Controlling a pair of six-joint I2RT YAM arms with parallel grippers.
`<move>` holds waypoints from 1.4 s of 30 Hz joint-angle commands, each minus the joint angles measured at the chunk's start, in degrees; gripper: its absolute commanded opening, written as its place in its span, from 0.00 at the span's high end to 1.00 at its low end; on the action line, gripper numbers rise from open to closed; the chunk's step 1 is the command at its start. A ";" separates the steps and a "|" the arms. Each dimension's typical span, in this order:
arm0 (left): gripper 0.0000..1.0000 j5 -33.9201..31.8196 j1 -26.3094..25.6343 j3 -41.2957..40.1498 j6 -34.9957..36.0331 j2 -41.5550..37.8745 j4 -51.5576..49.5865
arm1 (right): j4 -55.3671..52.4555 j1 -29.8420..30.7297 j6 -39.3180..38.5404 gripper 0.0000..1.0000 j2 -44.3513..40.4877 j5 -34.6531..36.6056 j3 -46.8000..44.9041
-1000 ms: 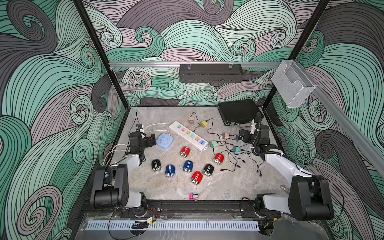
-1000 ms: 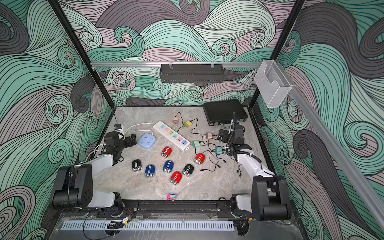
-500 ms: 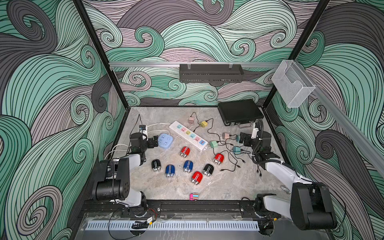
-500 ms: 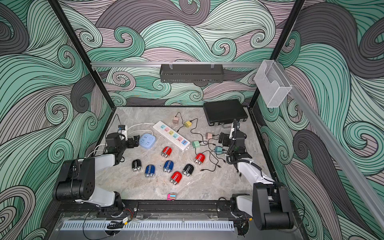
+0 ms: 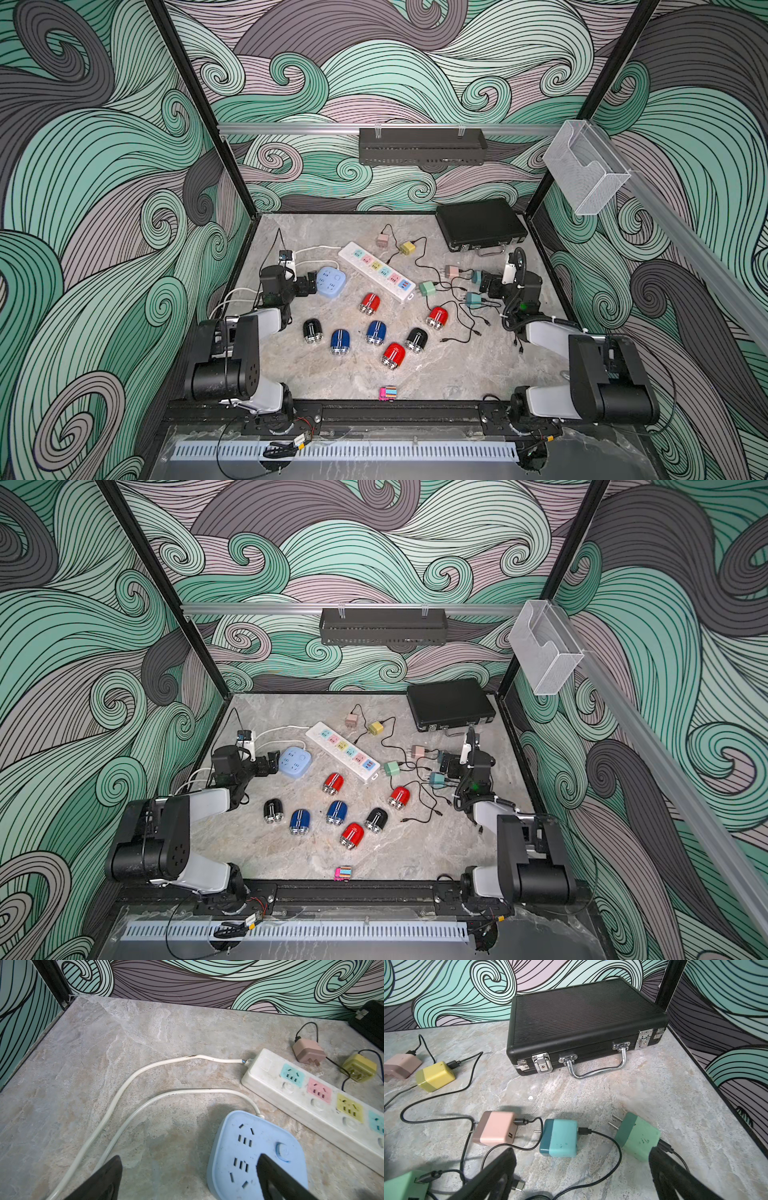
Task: Unplug the electric shaver
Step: Reset both arms
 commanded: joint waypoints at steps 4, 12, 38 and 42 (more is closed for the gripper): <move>0.01 0.46 -0.18 1.31 1.20 0.55 -0.83 | 14.74 1.08 -4.41 0.03 5.31 -4.49 -3.49; 0.01 0.11 -0.35 1.44 1.20 0.64 -0.94 | 10.07 1.08 -4.88 0.00 5.92 -5.98 -0.66; 0.01 -1.74 -1.32 1.70 1.55 0.64 -1.56 | 9.71 2.44 -5.76 0.00 5.98 -3.66 -0.48; 0.01 -1.74 -1.35 1.70 1.55 0.68 -1.59 | 9.98 2.45 -5.68 0.00 5.72 -3.41 -0.65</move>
